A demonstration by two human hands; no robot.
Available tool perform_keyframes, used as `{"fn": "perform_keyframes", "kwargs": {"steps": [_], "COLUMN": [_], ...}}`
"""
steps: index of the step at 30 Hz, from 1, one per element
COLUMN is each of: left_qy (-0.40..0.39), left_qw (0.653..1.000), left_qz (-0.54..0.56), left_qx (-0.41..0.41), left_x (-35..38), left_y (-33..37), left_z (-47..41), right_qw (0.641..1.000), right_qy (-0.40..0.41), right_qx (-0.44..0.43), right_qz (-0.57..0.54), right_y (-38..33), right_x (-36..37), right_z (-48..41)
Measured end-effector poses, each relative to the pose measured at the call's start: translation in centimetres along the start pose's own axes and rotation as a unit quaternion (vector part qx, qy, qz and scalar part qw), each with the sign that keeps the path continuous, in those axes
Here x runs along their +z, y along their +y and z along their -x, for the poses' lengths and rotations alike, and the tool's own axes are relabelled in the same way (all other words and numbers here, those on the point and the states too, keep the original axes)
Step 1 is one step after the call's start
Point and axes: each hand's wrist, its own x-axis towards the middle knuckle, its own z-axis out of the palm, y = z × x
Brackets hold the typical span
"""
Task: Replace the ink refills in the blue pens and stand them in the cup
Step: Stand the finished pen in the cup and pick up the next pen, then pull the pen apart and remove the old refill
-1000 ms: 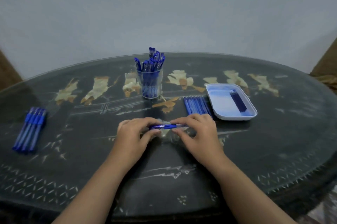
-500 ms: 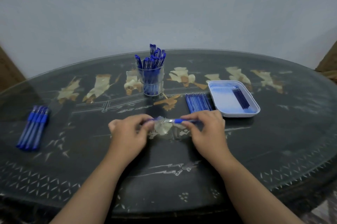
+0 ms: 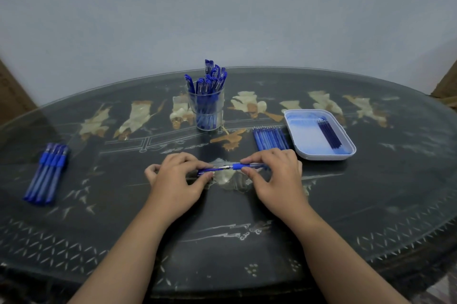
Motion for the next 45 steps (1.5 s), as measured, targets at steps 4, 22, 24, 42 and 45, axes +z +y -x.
{"fn": "perform_keyframes", "kwargs": {"steps": [4,22,24,42,45], "left_qy": [-0.017,0.046,0.031,0.009,0.002], "left_qw": [1.0,0.987,0.99,0.982,0.976], "left_qz": [0.001,0.05,0.062,0.149,0.184], "left_qx": [0.011,0.146,0.124,0.118,0.113], "left_x": [0.1,-0.1,-0.2,-0.2,-0.3], "left_y": [-0.3,0.9,1.0,0.8,1.0], "left_z": [-0.2,0.5,0.5,0.0,0.1], "right_qw": [1.0,0.999,0.999,0.999,0.999], "right_qy": [0.001,-0.021,-0.017,-0.014,-0.019], "right_qx": [-0.001,-0.04,-0.037,-0.032,-0.031], "right_qz": [0.004,-0.006,-0.007,0.001,0.002], "right_y": [0.0,-0.7,-0.6,-0.3,-0.3], "right_x": [0.1,0.1,0.2,0.2,0.2], "right_z": [0.0,0.2,0.2,0.1,0.2]}}
